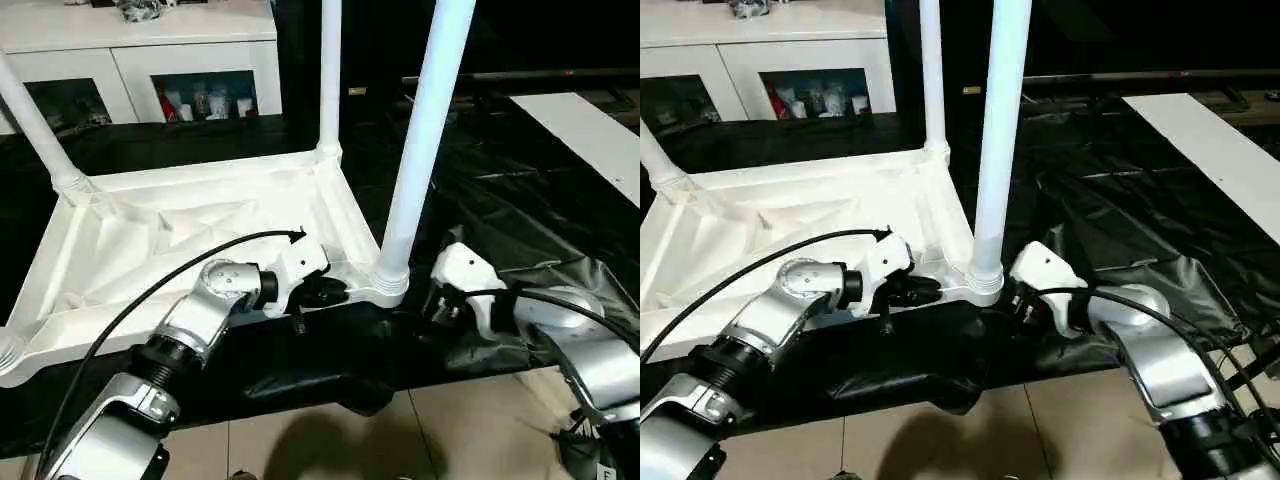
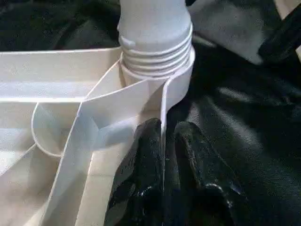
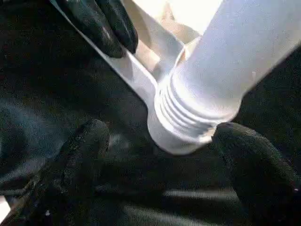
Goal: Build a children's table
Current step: Rotate table base
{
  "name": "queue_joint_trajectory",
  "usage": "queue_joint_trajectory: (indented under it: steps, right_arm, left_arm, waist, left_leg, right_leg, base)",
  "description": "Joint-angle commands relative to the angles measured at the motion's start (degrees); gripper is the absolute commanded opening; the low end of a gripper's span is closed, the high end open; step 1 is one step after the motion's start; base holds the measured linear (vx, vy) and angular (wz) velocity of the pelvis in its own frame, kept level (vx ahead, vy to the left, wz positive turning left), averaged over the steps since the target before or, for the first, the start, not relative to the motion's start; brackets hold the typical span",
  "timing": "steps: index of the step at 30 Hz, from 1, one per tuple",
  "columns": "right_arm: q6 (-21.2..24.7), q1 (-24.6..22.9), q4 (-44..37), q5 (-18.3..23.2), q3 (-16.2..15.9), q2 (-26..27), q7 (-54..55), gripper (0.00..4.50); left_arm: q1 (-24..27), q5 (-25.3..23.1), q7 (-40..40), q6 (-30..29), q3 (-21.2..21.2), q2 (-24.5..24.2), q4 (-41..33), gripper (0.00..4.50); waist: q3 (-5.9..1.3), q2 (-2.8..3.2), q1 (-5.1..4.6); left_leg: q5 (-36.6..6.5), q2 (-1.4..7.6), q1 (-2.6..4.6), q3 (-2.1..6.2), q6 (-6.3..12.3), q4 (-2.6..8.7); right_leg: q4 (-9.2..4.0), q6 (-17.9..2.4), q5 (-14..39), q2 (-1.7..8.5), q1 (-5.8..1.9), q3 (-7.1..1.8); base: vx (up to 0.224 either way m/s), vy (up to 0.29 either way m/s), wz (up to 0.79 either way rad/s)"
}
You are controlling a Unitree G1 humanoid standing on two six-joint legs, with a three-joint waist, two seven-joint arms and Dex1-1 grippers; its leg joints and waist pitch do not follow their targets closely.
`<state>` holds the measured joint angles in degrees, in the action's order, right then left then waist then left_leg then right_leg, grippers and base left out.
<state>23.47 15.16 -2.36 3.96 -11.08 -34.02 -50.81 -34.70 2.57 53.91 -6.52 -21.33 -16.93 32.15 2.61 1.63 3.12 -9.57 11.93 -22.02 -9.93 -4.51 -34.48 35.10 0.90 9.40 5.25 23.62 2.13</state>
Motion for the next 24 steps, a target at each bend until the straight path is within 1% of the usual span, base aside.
queue_joint_trajectory:
  steps: [1,2,3,4,5,6,8,9,10,12,13,15,17,18,20,21,23,24]
  right_arm:
    - [0.53,-0.52,-1.83,0.14,1.08,-0.36,0.44,3.97]
    - [0.5,-0.52,-1.78,0.14,1.11,-0.39,0.42,3.97]
    - [0.51,-0.48,-1.74,0.15,1.11,-0.41,0.42,3.97]
    - [0.52,-0.46,-1.72,0.15,1.11,-0.42,0.42,3.97]
    - [0.63,-0.3,-1.77,0.13,1.01,-0.43,0.43,3.97]
    - [0.8,-0.16,-1.95,0.12,0.89,-0.41,0.48,3.97]
    - [1.1,-0.16,-2.43,0.19,0.86,-0.44,0.58,3.97]
    - [1.24,-0.22,-2.68,0.28,0.87,-0.5,0.66,3.97]
    - [1.48,-0.22,-2.97,0.42,0.93,-0.59,0.67,3.97]
    - [1.47,-0.58,-3.35,0.8,1.03,-0.83,0.44,3.97]
    - [1.26,-0.61,-3.08,0.72,0.96,-0.88,0.4,3.97]
    - [1.06,-0.4,-2.52,0.62,0.83,-0.83,0.39,3.97]
    - [0.93,-0.12,-2.05,0.62,0.69,-0.67,0.36,3.97]
    - [0.89,-0.06,-1.94,0.62,0.65,-0.63,0.35,3.97]
    - [0.81,0.37,-1.51,0.59,0.45,-0.36,0.35,3.97]
    - [0.9,0.64,-1.31,0.55,0.37,-0.14,0.45,3.97]
    - [1.03,0.68,-1.38,0.61,0.32,-0.05,0.6,3.97]
    - [1.07,0.68,-1.44,0.66,0.29,-0.05,0.64,3.97]
  left_arm:
    - [-1.38,-2.02,-2.29,-0.92,-0.45,0.07,0.8,0.7]
    - [-1.59,-2.62,-2.87,-0.77,-0.61,0.0,1.19,0.87]
    - [-1.71,-2.91,-3.04,-0.81,-0.68,-0.04,1.4,0.97]
    - [-1.77,-3.05,-3.12,-0.82,-0.71,-0.05,1.49,0.97]
    - [-1.86,-2.6,-3.22,-2.22,-0.11,-0.07,1.43,1.06]
    - [-1.72,-2.44,-3.16,-2.77,0.27,-0.26,1.0,1.17]
    - [-1.26,-2.61,-3.47,-2.32,0.6,-0.68,0.04,1.38]
    - [-1.06,-2.69,-3.64,-2.37,0.75,-0.77,-0.36,1.38]
    - [-0.95,-2.7,-3.68,-2.57,0.89,-0.86,-0.74,1.38]
    - [0.04,-2.36,-2.39,-4.33,0.84,-1.3,-2.48,1.38]
    - [0.32,-2.4,-2.01,-4.78,0.68,-1.4,-2.69,1.38]
    - [0.53,-2.6,-1.56,-5.67,0.4,-1.48,-2.52,1.38]
    - [0.63,-2.42,-1.07,-7.58,0.26,-1.49,-2.34,1.38]
    - [0.65,-2.31,-0.93,-8.38,0.26,-1.47,-2.35,1.22]
    - [0.72,-2.73,-0.85,-10.05,-0.05,-1.92,-2.48,1.22]
    - [0.74,-2.94,-0.71,-10.49,-0.23,-2.21,-2.48,1.08]
    - [0.7,-3.01,-1.24,-10.32,0.07,-2.13,-2.35,0.81]
    - [0.73,-3.07,-1.31,-10.43,0.15,-2.13,-2.47,0.81]
  waist:
    - [-3.76,-0.25,-0.14]
    - [-3.76,-0.51,-0.26]
    - [-3.81,-0.44,-0.24]
    - [-3.77,-0.44,-0.3]
    - [-3.78,-0.39,-0.34]
    - [-3.78,-0.13,-0.39]
    - [-3.82,-0.2,-0.54]
    - [-3.82,-0.17,-0.64]
    - [-3.83,-0.44,-0.71]
    - [-3.76,-0.24,-0.82]
    - [-3.76,-0.46,-0.93]
    - [-3.73,-0.49,-0.98]
    - [-3.72,-0.35,-1.0]
    - [-3.74,-0.33,-1.0]
    - [-3.67,-0.32,-0.93]
    - [-3.64,-0.35,-0.96]
    - [-3.64,-0.37,-1.03]
    - [-3.64,-0.36,-1.0]
  left_leg:
    - [-16.57,0.24,0.83,-0.15,1.36,4.01]
    - [-16.67,0.23,0.84,-0.2,1.42,3.96]
    - [-16.36,0.2,0.85,-0.14,1.42,3.96]
    - [-16.33,0.16,0.8,-0.17,1.48,3.97]
    - [-16.45,0.21,0.81,-0.14,1.38,4.0]
    - [-16.56,0.19,0.82,-0.12,1.3,4.0]
    - [-16.64,0.15,0.75,-0.09,1.33,4.0]
    - [-16.68,0.17,0.73,-0.05,1.41,4.04]
    - [-16.52,0.21,0.7,-0.02,1.56,4.05]
    - [-16.6,0.28,0.7,-0.02,1.6,4.1]
    - [-16.55,0.25,0.63,-0.07,1.67,4.08]
    - [-16.63,0.23,0.62,-0.08,1.77,4.07]
    - [-16.75,0.23,0.73,-0.15,1.74,4.05]
    - [-16.85,0.25,0.72,-0.1,1.68,4.08]
    - [-17.15,0.27,0.72,-0.06,1.57,4.17]
    - [-17.35,0.2,0.68,-0.07,1.57,4.16]
    - [-17.43,0.18,0.63,-0.04,1.56,4.18]
    - [-17.47,0.16,0.65,-0.07,1.59,4.14]
  right_leg:
    - [-4.56,-11.62,15.08,1.28,-3.06,-1.13]
    - [-4.7,-11.38,15.34,1.21,-2.98,-1.14]
    - [-4.64,-11.13,15.5,1.27,-3.02,-1.12]
    - [-4.73,-11.01,15.75,1.25,-2.97,-1.13]
    - [-4.7,-10.95,15.99,1.26,-2.94,-1.12]
    - [-4.73,-11.03,15.95,1.27,-2.92,-1.11]
    - [-4.73,-11.08,15.54,1.22,-2.98,-1.09]
    - [-4.69,-11.12,15.3,1.21,-2.99,-1.08]
    - [-4.61,-11.19,15.35,1.24,-3.04,-1.05]
    - [-4.65,-11.51,15.39,1.28,-2.93,-1.06]
    - [-4.66,-11.57,15.38,1.26,-2.96,-1.05]
    - [-4.69,-11.49,15.78,1.27,-2.92,-1.05]
    - [-4.75,-11.37,16.27,1.25,-2.78,-1.1]
    - [-4.76,-11.39,16.31,1.27,-2.83,-1.08]
    - [-4.77,-11.36,16.56,1.32,-2.8,-1.07]
    - [-4.85,-11.21,17.02,1.29,-2.8,-1.05]
    - [-4.86,-11.03,17.3,1.29,-2.82,-1.04]
    - [-4.96,-10.92,17.56,1.33,-2.79,-1.06]
  base:
    - [0.0,0.0,0.0]
    - [0.0,0.0,0.0]
    - [0.0,0.0,0.0]
    - [0.0,0.0,0.0]
    - [0.0,0.0,0.0]
    - [0.0,0.0,0.0]
    - [0.0,0.0,0.0]
    - [0.0,0.0,0.0]
    - [0.0,0.0,0.0]
    - [0.0,0.0,0.0]
    - [0.0,0.0,0.0]
    - [0.0,0.0,0.0]
    - [0.0,0.0,0.0]
    - [0.0,0.0,0.0]
    - [0.0,0.0,0.0]
    - [0.0,0.0,0.0]
    - [0.0,0.0,0.0]
    - [0.0,0.0,0.0]
